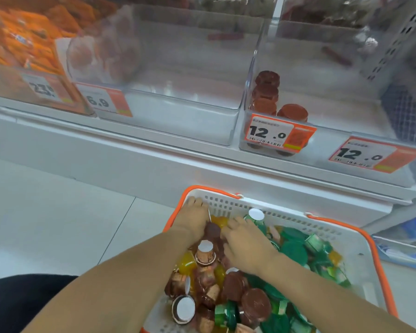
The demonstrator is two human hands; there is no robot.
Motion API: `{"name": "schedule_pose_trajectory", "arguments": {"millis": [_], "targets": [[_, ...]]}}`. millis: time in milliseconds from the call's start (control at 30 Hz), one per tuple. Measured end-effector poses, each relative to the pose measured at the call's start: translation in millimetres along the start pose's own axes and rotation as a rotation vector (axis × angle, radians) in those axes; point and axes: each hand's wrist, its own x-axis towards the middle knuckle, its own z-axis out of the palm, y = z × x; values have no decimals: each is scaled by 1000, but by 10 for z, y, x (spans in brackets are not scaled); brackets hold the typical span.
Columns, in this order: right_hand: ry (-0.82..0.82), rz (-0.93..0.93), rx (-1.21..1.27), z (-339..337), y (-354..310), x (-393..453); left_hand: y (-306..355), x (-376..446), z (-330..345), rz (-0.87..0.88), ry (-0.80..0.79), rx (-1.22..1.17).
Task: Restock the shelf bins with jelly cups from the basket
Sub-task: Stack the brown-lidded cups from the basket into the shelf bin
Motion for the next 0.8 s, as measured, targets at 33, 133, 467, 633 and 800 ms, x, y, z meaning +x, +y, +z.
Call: {"name": "schedule_pose_trajectory", "arguments": {"millis": [33,133,467,633,800], "targets": [[-10,10,-9,-8,7,72,-15,17,-62,-1,13,-31],[-62,79,-33,-13,3,324,-102,37,-427,2,19,-139],[-286,162,111,368,-114,682,-722,-348,-1814,-242,-307,-658],[-169,183,326,-39,-91,485,-681,-691,-1923,-271,-364,-995],[-316,145,716,-1170,249,37,-693,-859,-2090,-104,-484,-1067]]}}
